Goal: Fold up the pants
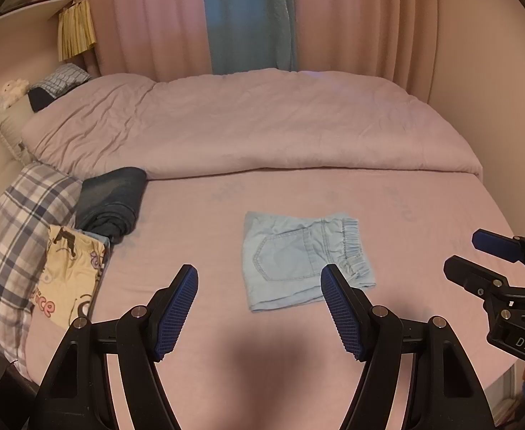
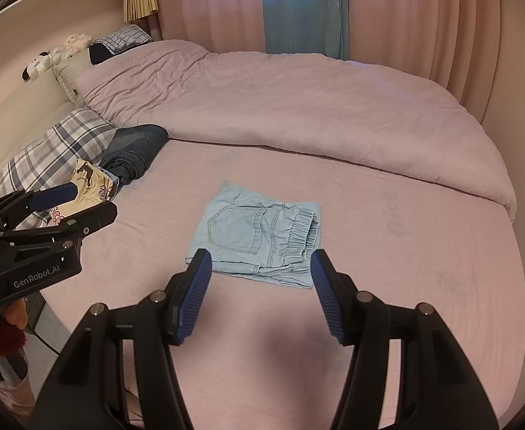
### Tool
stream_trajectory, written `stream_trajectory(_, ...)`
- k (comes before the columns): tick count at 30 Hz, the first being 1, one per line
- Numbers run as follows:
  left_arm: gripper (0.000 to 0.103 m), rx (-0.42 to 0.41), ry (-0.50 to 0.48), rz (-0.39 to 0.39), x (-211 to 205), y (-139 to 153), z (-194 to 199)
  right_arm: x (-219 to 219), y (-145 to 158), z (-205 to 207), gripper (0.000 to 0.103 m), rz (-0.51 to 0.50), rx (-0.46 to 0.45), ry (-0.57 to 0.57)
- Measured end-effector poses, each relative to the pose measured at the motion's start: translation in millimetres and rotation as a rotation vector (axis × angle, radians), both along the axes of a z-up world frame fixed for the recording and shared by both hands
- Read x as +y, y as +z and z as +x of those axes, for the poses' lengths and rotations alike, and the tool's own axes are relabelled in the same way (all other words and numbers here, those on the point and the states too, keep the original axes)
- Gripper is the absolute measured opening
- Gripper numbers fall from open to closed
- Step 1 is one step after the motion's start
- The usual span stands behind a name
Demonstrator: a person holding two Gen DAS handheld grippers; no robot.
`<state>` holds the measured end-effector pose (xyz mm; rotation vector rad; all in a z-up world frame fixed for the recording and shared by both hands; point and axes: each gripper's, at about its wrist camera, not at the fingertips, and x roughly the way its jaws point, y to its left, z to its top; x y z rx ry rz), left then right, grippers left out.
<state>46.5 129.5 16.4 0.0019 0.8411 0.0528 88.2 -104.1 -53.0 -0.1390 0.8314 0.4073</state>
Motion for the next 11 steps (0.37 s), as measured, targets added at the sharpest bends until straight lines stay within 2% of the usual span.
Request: stream_trajectory(11,0.071,0.002,-0.003,-0.002,1.7,-0.4,1.3,1.4,-0.2,-0.7,0.057,-0.001,0.0,-0.003)
